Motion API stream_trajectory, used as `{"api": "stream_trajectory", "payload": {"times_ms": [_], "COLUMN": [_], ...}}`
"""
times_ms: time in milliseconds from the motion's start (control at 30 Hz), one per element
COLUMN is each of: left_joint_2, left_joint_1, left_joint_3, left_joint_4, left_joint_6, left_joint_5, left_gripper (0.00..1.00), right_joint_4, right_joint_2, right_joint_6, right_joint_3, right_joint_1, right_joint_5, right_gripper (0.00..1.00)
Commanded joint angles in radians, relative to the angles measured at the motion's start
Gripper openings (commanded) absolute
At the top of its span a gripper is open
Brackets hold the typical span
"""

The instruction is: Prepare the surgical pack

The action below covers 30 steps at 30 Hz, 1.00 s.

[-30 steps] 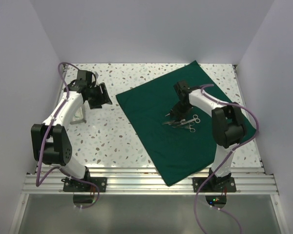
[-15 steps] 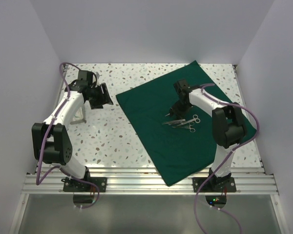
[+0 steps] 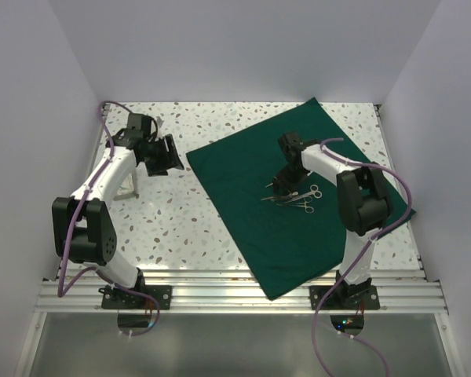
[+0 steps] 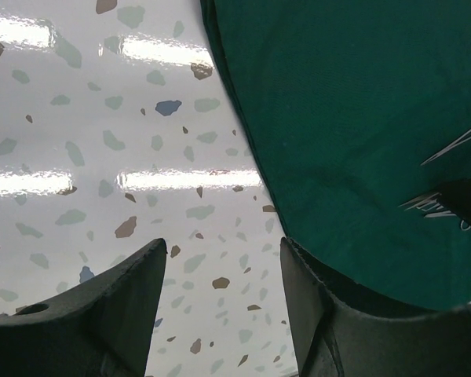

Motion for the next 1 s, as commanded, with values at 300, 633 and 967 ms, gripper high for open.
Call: {"api": "stream_trajectory", "payload": {"times_ms": [300,633,967], "left_joint_2": [0.011,0.021,0.01], "left_joint_1": [-0.009,-0.011,-0.043], "left_joint_3": [0.029,0.026,-0.017], "left_joint_4": [0.033,0.038,0.102], "left_joint_6": [0.029,0.032,0.033], "left_joint_5": [0.035,0.047,0.172], "left_gripper": [0.64,0.64,0.63], "right_joint_4": [-0.033,-0.021,-0.056], "right_joint_2": [-0.038,-0.026,-0.017], "right_joint_6": [0.025,0.008,-0.089], "right_joint_3": [-0.033,-0.041,0.025], "right_joint_1": [0.007,0.008,0.008], "right_joint_5": [0.037,0.04,0.082], "right_gripper": [0.33,0.33,0.0]}}
